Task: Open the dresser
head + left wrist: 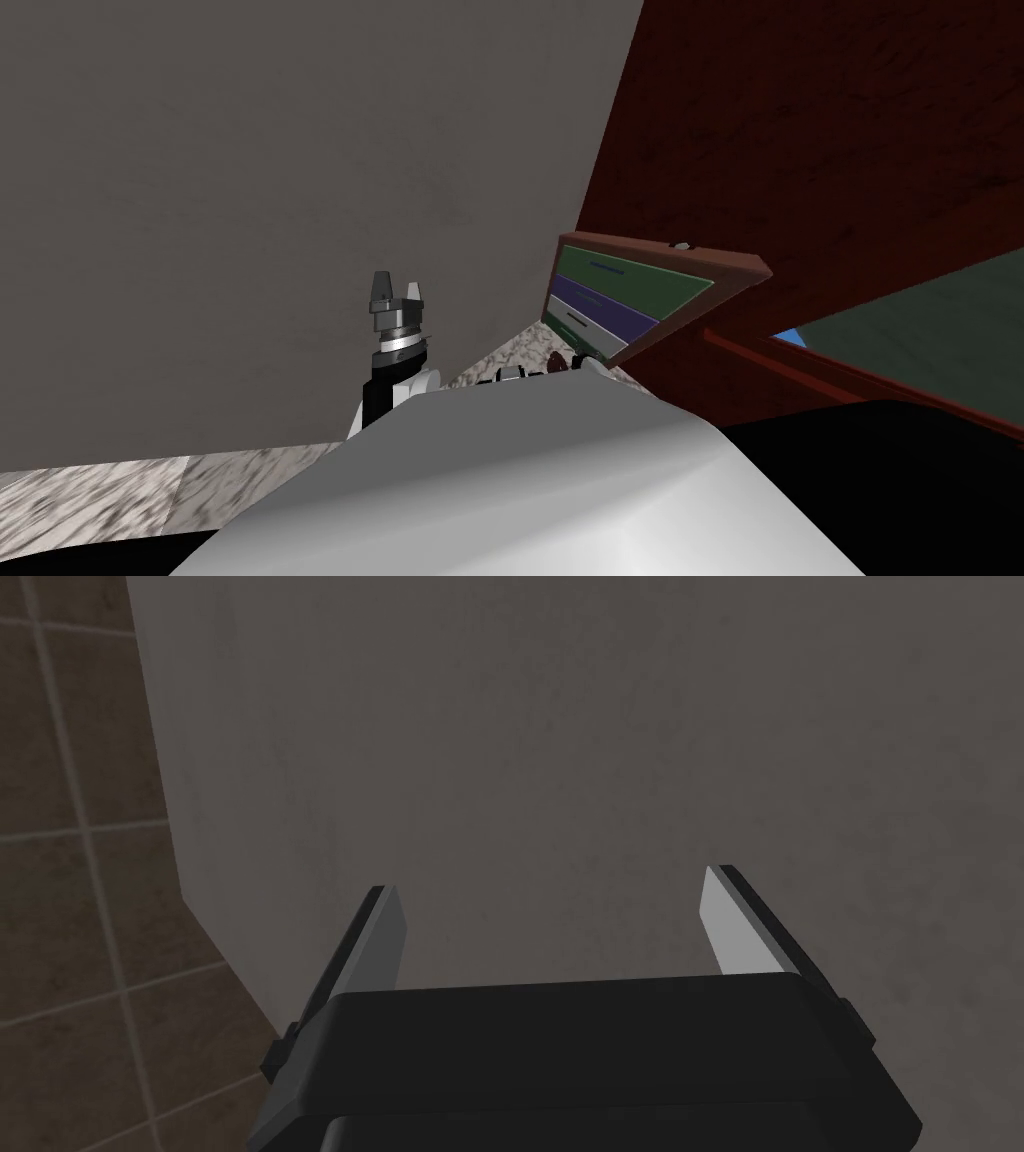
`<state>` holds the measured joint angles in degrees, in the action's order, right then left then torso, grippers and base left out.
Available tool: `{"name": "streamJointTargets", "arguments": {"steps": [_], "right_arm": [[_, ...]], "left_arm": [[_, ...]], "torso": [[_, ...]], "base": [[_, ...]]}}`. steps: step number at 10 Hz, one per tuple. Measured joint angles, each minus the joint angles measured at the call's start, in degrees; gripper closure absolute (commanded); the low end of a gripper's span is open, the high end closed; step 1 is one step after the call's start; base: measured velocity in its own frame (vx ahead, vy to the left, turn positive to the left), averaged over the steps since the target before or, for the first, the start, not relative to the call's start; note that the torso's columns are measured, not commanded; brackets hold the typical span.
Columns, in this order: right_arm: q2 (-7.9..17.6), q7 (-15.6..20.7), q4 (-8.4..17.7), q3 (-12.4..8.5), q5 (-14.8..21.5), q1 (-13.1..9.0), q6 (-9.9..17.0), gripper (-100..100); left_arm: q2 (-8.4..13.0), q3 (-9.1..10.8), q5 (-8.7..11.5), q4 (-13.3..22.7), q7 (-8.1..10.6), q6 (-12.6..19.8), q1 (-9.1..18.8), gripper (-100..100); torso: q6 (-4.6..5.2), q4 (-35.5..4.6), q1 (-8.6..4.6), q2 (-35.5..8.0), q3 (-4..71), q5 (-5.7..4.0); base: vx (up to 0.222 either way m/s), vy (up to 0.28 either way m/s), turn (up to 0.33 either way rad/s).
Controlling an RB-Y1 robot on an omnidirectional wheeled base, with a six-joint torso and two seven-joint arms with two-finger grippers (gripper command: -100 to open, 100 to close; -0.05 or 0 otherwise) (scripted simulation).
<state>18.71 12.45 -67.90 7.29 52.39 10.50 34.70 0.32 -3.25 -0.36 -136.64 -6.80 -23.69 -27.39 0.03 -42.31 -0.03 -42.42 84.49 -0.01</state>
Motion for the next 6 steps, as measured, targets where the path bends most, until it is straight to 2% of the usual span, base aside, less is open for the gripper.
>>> {"name": "streamJointTargets", "arguments": {"steps": [1,2,5,6], "right_arm": [[0.4,0.4,1.8,-0.1,1.4,-0.9,1.1,-100],[1.5,2.3,2.7,-0.4,1.9,-1.4,2.8,-100],[2.3,3.5,5.5,-0.7,5.4,-2.5,5.8,-100],[2.7,3.3,8.1,-0.8,7.2,-3.8,6.5,-100]], "left_arm": [[0.0,0.00,0.0,0.0,0.00,0.0,0.0,0],[0.0,0.00,0.0,0.0,0.00,0.0,0.0,0],[0.0,0.00,0.0,0.0,0.00,0.0,0.0,0],[0.0,0.00,0.0,0.0,0.00,0.0,0.0,0]], "torso": [[-0.04,0.0,0.00,0.1,0.0,0.00],[-0.04,0.0,-0.01,0.2,0.1,0.01],[-0.01,0.0,0.06,0.1,0.0,0.01],[-0.05,0.0,0.06,0.1,0.1,0.02]], "base": [[0.081,-0.014,0.229],[0.071,-0.028,0.071],[0.054,-0.020,0.101],[0.071,-0.033,0.184]]}}
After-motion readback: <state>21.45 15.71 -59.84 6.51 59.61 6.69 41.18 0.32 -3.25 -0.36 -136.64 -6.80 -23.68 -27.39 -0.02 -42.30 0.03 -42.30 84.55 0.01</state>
